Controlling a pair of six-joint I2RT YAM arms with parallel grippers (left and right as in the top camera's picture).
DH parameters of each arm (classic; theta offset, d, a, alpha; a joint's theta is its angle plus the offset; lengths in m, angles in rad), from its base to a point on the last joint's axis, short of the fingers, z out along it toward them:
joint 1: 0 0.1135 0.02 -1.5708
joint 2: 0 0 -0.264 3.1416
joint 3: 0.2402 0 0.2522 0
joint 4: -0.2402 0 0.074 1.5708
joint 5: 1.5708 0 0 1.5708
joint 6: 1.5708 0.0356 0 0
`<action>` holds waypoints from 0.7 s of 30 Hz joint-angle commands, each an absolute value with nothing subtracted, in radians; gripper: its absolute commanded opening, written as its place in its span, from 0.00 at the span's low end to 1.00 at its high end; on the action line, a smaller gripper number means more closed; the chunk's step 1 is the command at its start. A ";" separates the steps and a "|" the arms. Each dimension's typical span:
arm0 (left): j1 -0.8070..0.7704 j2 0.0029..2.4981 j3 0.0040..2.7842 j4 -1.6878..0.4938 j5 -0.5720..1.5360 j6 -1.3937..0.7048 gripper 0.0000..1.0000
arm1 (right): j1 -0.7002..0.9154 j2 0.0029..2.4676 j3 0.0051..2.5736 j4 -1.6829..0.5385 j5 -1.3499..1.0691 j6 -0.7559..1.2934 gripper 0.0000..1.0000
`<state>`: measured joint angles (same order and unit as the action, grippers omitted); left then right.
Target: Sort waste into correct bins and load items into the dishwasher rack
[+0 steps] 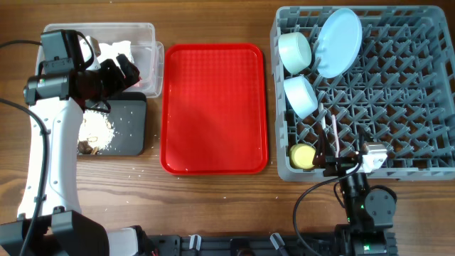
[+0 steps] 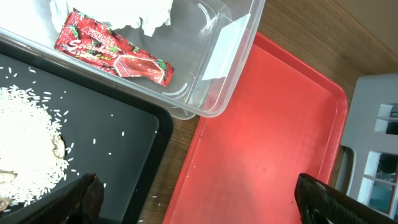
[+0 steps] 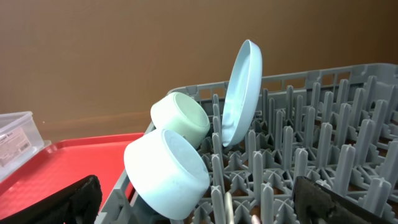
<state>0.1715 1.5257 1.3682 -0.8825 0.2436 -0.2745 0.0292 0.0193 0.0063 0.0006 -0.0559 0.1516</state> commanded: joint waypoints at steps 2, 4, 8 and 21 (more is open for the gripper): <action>0.176 1.520 1.380 -0.881 0.241 -0.265 1.00 | 0.030 0.005 0.005 0.004 -0.076 0.133 1.00; 0.176 1.520 1.380 -0.880 0.241 -0.265 1.00 | 0.030 0.005 0.005 0.004 -0.076 0.134 1.00; 0.176 1.520 1.380 -0.880 0.241 -0.265 1.00 | 0.030 0.005 0.005 0.004 -0.076 0.133 1.00; 0.136 1.447 1.373 -0.903 0.124 -0.265 1.00 | 0.030 0.005 0.005 0.004 -0.076 0.134 1.00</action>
<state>0.1692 1.5234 1.3682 -0.8989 0.2173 -0.2745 0.0292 0.0193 0.0063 0.0006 -0.0597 0.1516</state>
